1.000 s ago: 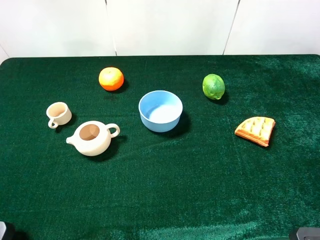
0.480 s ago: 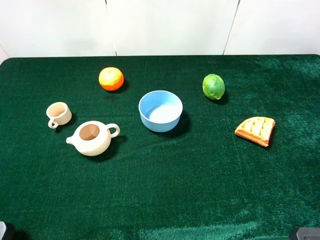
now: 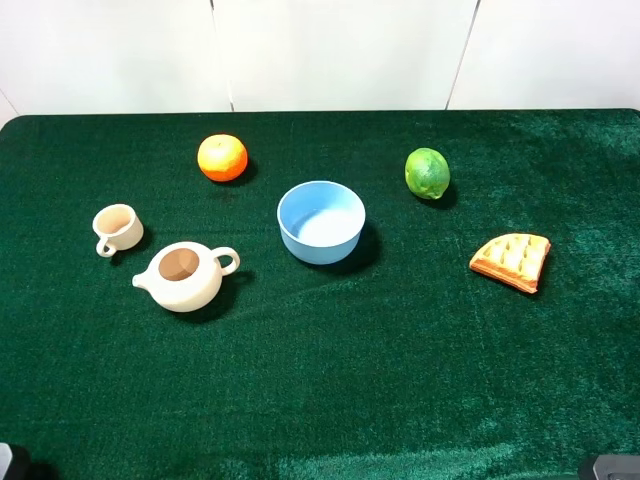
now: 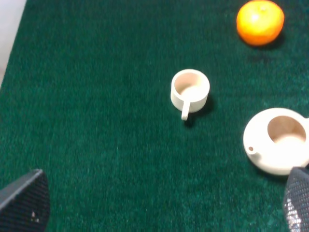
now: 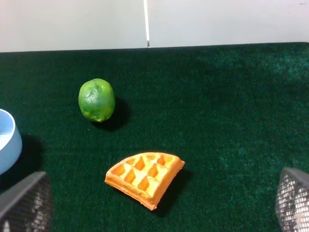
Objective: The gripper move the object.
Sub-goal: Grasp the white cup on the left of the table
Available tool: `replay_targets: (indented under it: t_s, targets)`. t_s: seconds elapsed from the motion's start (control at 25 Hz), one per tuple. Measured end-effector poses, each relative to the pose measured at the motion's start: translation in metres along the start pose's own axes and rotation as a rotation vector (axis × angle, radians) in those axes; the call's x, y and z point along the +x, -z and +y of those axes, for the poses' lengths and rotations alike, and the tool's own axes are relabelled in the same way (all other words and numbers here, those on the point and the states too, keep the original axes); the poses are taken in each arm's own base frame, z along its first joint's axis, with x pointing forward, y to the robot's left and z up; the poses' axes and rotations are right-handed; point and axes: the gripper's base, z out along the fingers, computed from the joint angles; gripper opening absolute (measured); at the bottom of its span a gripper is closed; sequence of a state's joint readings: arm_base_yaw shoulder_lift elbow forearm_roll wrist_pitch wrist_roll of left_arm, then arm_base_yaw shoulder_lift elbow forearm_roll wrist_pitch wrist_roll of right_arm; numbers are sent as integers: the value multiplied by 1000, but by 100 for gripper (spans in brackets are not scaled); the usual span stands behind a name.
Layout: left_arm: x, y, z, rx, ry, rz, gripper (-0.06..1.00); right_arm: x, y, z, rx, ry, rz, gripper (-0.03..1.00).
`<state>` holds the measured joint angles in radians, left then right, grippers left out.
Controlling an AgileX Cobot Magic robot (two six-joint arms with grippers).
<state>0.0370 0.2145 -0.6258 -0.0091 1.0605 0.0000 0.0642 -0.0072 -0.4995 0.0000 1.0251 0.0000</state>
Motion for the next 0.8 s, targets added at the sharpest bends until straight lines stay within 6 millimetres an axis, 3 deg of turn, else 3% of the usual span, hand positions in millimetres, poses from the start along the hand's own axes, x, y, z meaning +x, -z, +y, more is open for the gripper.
replay_targets:
  t_s: [0.32,0.8]
  targets:
    - [-38,-38,0,-1,-24,181,99,0,0,0,0,0,0,70]
    - [-60,-84,-1,22,-37,332,99,0,0,0,0,0,0,70]
